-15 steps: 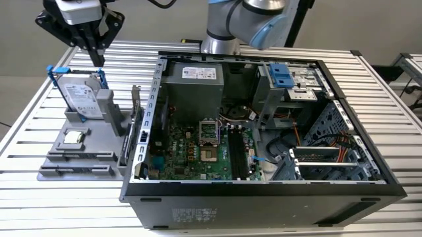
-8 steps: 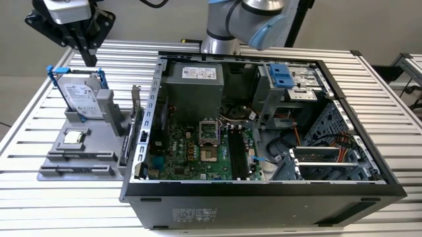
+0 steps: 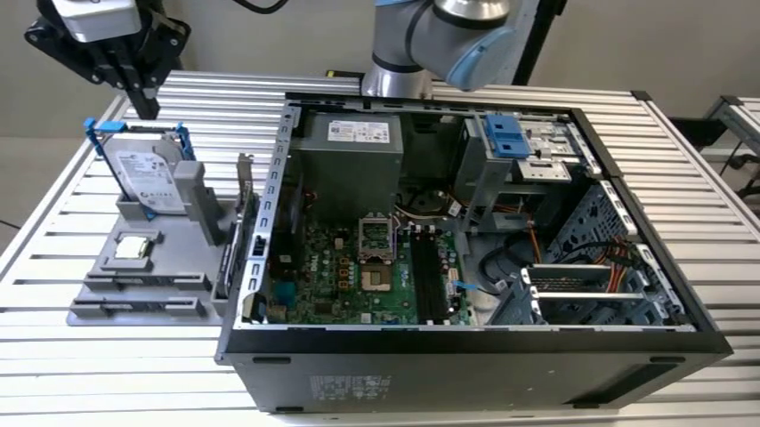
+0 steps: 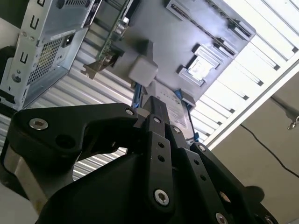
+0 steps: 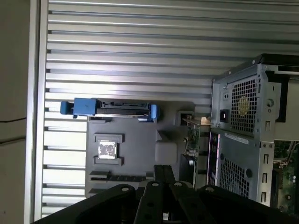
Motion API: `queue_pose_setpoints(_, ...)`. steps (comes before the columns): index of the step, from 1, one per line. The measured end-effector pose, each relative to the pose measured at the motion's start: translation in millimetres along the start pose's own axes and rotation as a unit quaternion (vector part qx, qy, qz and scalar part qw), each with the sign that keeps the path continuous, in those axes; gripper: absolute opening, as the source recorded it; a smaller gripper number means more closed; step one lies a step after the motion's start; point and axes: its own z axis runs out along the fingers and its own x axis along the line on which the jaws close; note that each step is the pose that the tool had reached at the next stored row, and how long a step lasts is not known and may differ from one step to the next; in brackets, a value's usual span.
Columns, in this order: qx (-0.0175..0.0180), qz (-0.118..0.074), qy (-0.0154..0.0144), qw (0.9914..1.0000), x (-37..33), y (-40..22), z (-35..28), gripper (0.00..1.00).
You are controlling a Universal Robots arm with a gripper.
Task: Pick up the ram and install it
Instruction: 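Reach for the ram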
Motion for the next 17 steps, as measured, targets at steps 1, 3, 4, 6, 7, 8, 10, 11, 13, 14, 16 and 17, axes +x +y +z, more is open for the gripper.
queue_pose_setpoints(1,0.0,0.0,0.0,1.0,2.5,0.1,0.0,0.0)
queue_pose_setpoints(3,0.0,0.0,0.0,1.0,7.0,0.1,-0.1,0.0)
queue_pose_setpoints(4,0.0,0.0,0.0,1.0,9.2,0.2,-0.2,0.0)
queue_pose_setpoints(6,-0.0001,0.0,0.0,1.0,13.6,0.3,-0.3,0.0)
queue_pose_setpoints(7,-0.0001,0.0,0.0,1.0,16.1,0.3,-0.3,0.0)
queue_pose_setpoints(8,-0.0002,0.001,0.0,1.0,18.4,0.4,-0.3,0.0)
queue_pose_setpoints(10,-0.0004,0.002,-0.0001,1.0,23.2,0.5,-0.4,0.0)
queue_pose_setpoints(11,-0.0004,0.002,-0.0001,1.0,25.5,0.6,-0.5,0.0)
queue_pose_setpoints(13,-0.0005,0.002,-0.0001,1.0,29.7,0.7,-0.5,0.0)
queue_pose_setpoints(14,-0.0005,0.002,-0.0002,1.0,30.8,0.7,-0.5,0.0)
queue_pose_setpoints(16,-0.0005,0.002,-0.0001,1.0,31.0,0.7,-0.6,0.0)
queue_pose_setpoints(17,-0.0005,0.002,-0.0001,1.0,31.0,0.7,-0.6,0.0)
